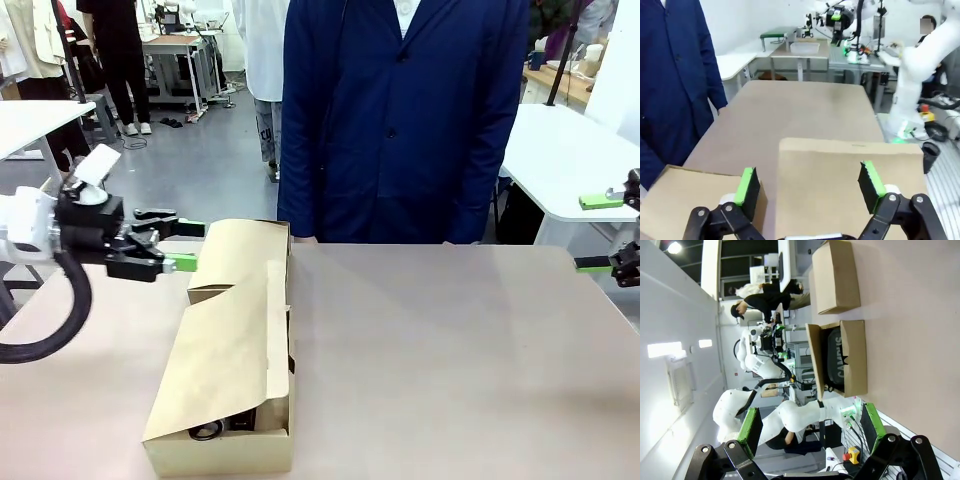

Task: Place items inside the box.
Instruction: Close the lid of the Mailer Box closest to the robot.

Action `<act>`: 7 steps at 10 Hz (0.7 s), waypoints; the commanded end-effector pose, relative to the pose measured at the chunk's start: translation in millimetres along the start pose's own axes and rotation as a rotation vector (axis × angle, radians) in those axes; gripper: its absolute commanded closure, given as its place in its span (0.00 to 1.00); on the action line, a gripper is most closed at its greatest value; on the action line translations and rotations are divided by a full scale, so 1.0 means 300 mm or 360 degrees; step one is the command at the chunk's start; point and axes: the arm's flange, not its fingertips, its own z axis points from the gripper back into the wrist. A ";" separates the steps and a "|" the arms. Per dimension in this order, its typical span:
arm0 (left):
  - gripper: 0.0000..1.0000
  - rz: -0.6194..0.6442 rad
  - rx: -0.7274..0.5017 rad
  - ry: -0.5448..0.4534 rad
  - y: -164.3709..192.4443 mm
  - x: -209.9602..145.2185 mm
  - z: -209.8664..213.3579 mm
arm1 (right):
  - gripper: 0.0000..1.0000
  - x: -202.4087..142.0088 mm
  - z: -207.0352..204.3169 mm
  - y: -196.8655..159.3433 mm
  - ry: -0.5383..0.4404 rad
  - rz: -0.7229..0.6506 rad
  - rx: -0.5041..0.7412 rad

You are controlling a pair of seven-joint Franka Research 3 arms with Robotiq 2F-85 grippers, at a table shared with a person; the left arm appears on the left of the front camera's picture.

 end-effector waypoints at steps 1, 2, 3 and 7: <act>0.00 -0.0174 0.0057 0.0040 -0.316 -0.119 -0.100 | 0.00 -0.005 0.008 0.000 0.0005 0.0008 0.0008; 0.00 -0.0246 -0.0036 0.0088 -0.338 -0.146 -0.105 | 0.00 -0.005 0.008 0.000 0.0005 0.0008 0.0008; 0.00 -0.0363 -0.0142 0.0130 -0.353 -0.175 -0.094 | 0.00 -0.005 0.008 0.000 0.0005 0.0008 0.0008; 0.00 -0.0532 -0.0332 0.0344 -0.412 -0.306 -0.117 | 0.00 -0.005 0.008 0.000 0.0005 0.0008 0.0008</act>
